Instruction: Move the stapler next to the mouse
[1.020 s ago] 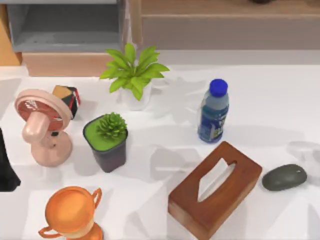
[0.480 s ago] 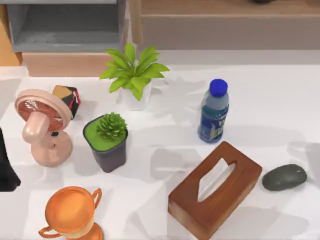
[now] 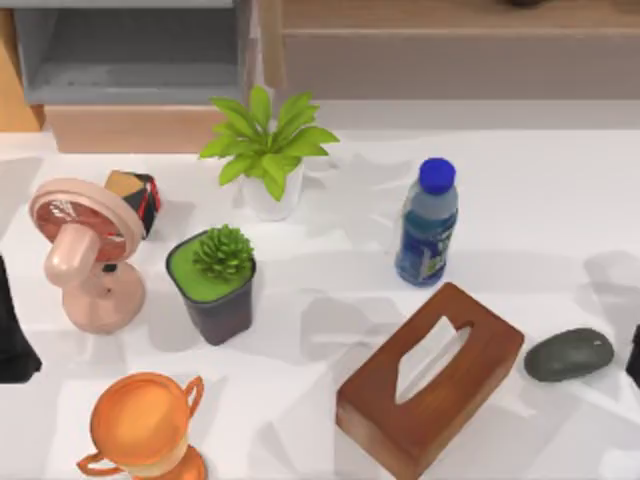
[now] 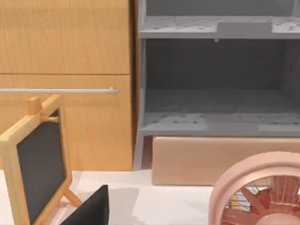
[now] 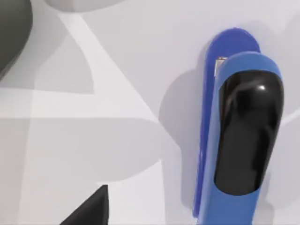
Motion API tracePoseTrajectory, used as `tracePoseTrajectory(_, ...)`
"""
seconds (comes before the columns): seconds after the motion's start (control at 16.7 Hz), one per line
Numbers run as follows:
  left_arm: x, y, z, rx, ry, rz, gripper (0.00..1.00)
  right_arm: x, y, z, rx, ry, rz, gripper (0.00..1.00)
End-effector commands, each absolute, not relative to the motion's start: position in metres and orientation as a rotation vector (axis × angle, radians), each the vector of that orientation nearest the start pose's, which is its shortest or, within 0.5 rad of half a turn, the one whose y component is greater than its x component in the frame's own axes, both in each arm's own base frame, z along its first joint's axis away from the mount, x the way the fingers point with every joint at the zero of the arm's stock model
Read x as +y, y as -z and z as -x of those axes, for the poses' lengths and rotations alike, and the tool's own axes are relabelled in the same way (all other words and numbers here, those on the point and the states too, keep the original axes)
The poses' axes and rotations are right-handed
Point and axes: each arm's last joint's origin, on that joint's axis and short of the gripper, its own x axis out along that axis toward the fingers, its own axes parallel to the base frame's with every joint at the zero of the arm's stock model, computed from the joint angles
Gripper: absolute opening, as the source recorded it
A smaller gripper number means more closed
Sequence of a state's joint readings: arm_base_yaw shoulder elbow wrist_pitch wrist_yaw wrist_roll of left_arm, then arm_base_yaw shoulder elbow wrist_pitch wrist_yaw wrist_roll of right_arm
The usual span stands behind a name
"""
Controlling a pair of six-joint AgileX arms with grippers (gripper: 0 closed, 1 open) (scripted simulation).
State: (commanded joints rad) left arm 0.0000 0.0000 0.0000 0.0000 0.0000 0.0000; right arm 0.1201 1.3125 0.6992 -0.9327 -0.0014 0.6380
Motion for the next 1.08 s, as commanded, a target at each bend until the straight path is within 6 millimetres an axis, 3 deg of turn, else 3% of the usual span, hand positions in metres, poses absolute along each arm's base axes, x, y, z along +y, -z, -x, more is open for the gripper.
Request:
tracePoseTrajectory(0.42, -0.001, -0.160, -0.106, 0.000, 0.000, 0.000, 1.00, 0.024, -0.164, -0.197, 1.526, 0.415, -0.422, 1.00)
tracePoseTrajectory(0.66, -0.001, -0.160, -0.106, 0.000, 0.000, 0.000, 1.00, 0.026, -0.163, -0.216, 1.521, 0.408, -0.419, 1.00)
tracePoseTrajectory(0.84, -0.001, -0.160, -0.106, 0.000, 0.000, 0.000, 1.00, 0.028, -0.150, -0.221, 1.525, 0.408, -0.418, 1.00)
tracePoseTrajectory(1.08, -0.001, -0.160, -0.106, 0.000, 0.000, 0.000, 1.00, 0.026, -0.121, -0.203, 1.530, 0.411, -0.416, 1.00)
